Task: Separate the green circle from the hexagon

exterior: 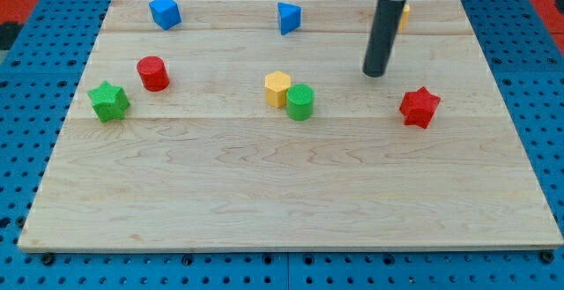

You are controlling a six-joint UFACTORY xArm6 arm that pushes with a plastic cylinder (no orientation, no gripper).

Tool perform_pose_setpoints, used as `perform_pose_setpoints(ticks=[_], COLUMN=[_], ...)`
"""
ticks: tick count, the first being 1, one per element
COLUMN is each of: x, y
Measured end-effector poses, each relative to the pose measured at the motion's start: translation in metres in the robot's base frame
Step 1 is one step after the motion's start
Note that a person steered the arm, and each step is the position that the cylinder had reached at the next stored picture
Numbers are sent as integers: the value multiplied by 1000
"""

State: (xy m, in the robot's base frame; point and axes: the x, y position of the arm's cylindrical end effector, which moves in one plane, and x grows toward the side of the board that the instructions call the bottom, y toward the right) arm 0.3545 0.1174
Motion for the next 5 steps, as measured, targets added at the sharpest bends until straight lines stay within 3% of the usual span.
perform_pose_setpoints(ticks=[4,5], x=[-4,28], y=[-16,-16])
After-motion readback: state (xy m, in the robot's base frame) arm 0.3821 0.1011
